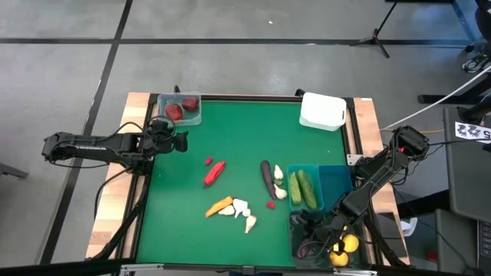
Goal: Sort produce into baskets
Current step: Put the eggplant into the left black bin
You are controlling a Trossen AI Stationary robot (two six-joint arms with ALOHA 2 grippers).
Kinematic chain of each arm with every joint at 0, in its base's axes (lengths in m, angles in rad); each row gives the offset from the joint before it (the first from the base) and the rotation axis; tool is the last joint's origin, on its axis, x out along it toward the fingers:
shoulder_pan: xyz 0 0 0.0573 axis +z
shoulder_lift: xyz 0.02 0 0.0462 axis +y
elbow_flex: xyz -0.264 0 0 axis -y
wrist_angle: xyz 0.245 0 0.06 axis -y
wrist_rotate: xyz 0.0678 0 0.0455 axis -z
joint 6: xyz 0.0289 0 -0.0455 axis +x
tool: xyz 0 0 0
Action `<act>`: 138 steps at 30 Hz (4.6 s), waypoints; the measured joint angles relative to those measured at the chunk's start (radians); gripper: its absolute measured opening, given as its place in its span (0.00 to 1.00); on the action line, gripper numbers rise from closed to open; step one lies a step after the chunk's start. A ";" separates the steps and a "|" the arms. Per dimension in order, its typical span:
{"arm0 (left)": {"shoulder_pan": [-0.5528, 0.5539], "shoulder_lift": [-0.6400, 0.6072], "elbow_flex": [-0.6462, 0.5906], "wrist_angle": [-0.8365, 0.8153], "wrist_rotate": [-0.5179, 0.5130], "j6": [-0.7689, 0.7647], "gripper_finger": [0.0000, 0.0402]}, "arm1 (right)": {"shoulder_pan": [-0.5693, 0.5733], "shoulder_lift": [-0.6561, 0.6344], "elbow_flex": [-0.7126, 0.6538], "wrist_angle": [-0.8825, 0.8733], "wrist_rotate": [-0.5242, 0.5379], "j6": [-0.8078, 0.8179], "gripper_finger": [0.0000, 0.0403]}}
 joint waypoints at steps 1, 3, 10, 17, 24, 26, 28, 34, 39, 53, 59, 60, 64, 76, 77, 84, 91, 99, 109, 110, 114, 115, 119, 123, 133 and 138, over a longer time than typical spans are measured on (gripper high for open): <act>0.000 0.000 0.000 0.000 0.000 0.000 0.86 | 0.000 0.000 0.000 0.000 -0.006 0.001 0.39; 0.000 0.000 0.000 0.000 0.000 0.000 0.86 | 0.000 0.000 0.000 0.000 -0.016 0.002 0.39; 0.000 0.000 0.000 0.000 0.000 -0.008 0.86 | 0.000 0.000 0.000 0.000 -0.035 0.025 0.39; 0.000 0.000 0.000 0.000 0.000 -0.008 0.86 | 0.000 0.001 0.000 0.008 -0.035 0.029 0.45; 0.000 0.000 0.000 0.000 0.000 -0.008 0.86 | -0.007 0.001 0.000 0.023 -0.011 0.050 0.65; 0.000 0.000 0.000 0.000 0.000 -0.008 0.86 | -0.007 0.001 0.001 0.022 -0.006 0.050 0.69; 0.000 0.000 0.000 0.000 0.000 -0.008 0.86 | -0.007 0.001 0.009 0.020 -0.006 0.050 0.70; 0.000 0.000 0.000 0.000 0.000 -0.008 0.86 | -0.008 0.001 0.113 -0.075 0.038 0.022 0.67; 0.000 0.000 0.000 0.000 0.000 -0.008 0.86 | -0.041 0.001 0.290 -0.359 0.130 -0.041 0.64; 0.000 0.000 0.000 0.000 0.000 -0.019 0.86 | -0.413 0.003 0.552 -0.520 0.562 0.549 0.58; 0.000 0.000 0.000 -0.001 0.001 -0.034 0.86 | -0.591 0.090 0.552 -0.525 0.563 0.686 0.57; 0.000 0.000 0.000 0.000 0.001 -0.034 0.86 | -0.614 0.110 0.552 -0.519 0.560 0.699 0.57; 0.000 0.000 0.000 -0.001 0.001 -0.041 0.86 | -0.682 0.207 0.552 -0.488 0.554 0.721 0.57; 0.000 0.001 0.000 -0.006 0.020 -0.058 0.86 | -0.712 0.417 0.550 -0.577 0.434 0.808 0.57; 0.000 0.001 0.000 -0.005 0.020 -0.055 0.86 | -0.713 0.422 0.545 -0.572 0.423 0.807 0.58; 0.000 0.001 0.000 -0.008 0.020 -0.029 0.86 | -0.713 0.422 0.504 -0.532 0.399 0.842 0.60; 0.000 0.001 0.000 -0.007 0.020 -0.010 0.86 | -0.713 0.421 0.480 -0.506 0.299 0.763 0.62; 0.000 0.001 0.000 -0.007 0.020 -0.007 0.86 | -0.713 0.412 0.524 -0.499 0.350 0.667 0.64; 0.000 0.001 0.000 -0.007 0.020 -0.008 0.86 | -0.713 0.407 0.578 -0.679 0.193 0.627 0.64; 0.000 0.001 0.000 -0.007 0.019 -0.008 0.86 | -0.713 0.407 0.579 -0.691 0.192 0.630 0.64; 0.000 0.001 0.000 -0.007 0.019 -0.007 0.86 | -0.713 0.407 0.562 -0.671 0.147 0.634 0.64; 0.000 0.001 0.000 -0.008 0.019 -0.007 0.86 | -0.713 0.407 0.556 -0.661 0.142 0.644 0.64; 0.000 0.001 0.000 -0.007 0.019 -0.001 0.86 | -0.713 0.407 0.533 -0.653 0.158 0.674 0.64; 0.000 0.001 0.000 -0.008 0.018 0.011 0.86 | -0.713 0.407 0.525 -0.648 0.165 0.675 0.64; 0.000 0.001 0.000 -0.008 0.016 0.010 0.86 | -0.713 0.407 0.525 -0.646 0.167 0.670 0.41; 0.000 0.001 0.000 -0.008 0.016 0.009 0.86 | -0.713 0.407 0.539 -0.649 0.168 0.632 0.29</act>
